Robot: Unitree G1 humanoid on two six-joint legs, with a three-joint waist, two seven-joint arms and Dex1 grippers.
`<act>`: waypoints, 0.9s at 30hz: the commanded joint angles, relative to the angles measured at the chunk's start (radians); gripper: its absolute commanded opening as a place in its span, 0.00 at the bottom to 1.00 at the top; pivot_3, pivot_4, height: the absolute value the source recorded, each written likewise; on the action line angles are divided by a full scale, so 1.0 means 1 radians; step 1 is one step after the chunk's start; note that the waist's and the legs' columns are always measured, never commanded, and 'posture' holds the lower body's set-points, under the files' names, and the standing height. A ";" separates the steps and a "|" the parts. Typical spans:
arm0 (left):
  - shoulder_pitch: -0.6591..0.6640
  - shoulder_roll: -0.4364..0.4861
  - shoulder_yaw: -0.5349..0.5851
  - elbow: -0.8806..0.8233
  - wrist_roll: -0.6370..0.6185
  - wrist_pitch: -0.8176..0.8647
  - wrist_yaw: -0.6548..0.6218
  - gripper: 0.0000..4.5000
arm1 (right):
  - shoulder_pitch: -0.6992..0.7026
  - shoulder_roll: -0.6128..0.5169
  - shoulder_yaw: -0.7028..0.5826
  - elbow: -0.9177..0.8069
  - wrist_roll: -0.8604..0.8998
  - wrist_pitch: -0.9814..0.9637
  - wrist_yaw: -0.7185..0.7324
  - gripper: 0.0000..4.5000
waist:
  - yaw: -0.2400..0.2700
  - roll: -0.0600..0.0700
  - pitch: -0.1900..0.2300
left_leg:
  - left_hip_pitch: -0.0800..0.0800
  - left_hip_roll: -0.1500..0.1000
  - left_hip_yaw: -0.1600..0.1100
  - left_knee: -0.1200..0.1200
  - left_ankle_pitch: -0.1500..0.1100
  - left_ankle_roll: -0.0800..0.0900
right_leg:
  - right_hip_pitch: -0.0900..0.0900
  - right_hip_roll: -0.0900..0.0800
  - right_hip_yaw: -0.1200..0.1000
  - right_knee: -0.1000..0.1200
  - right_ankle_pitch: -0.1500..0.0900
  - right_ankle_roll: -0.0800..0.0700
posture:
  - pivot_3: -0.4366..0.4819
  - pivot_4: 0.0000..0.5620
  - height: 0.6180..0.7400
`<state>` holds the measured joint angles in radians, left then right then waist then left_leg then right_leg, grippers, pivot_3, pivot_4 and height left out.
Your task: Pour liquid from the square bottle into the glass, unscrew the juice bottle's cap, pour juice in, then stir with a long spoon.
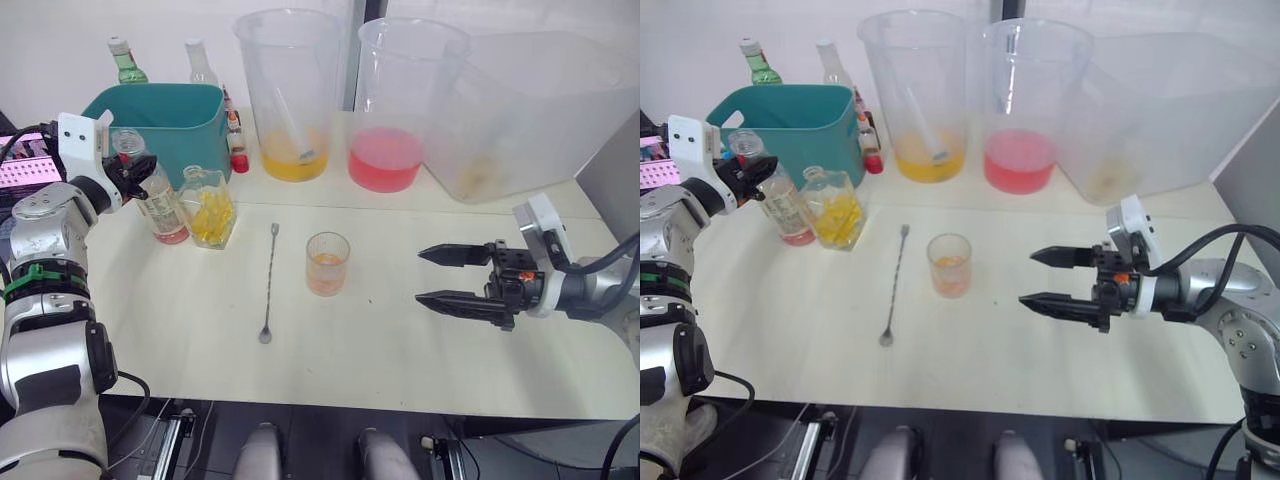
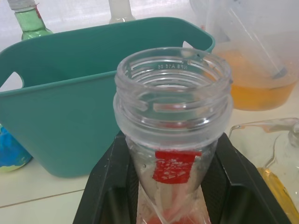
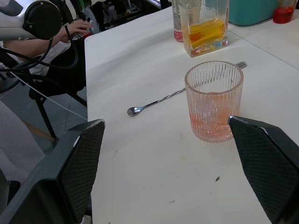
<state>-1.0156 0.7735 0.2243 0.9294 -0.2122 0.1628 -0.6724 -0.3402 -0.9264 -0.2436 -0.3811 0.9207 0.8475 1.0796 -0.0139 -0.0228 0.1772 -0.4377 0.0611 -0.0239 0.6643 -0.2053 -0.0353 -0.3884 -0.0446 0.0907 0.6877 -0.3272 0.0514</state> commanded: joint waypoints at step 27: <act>0.011 0.063 0.162 -0.587 -0.331 0.158 -0.220 1.00 | -0.136 -0.020 0.046 0.080 -0.048 -0.025 0.061 1.00 | -0.001 0.000 0.000 | 0.000 0.000 0.000 0.000 0.001 -0.002 | 0.000 0.000 0.000 0.000 0.000 0.000 | 0.48 0.27 0.89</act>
<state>-1.0165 0.8146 0.3709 0.4345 -0.4810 0.2527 -0.8508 -0.4612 -0.9276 -0.1818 -0.3015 0.8742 0.8411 1.1281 -0.0151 -0.0226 0.1772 -0.4380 0.0615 -0.0239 0.6643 -0.2038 -0.0378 -0.3884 -0.0447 0.0909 0.6880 -0.3272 0.0514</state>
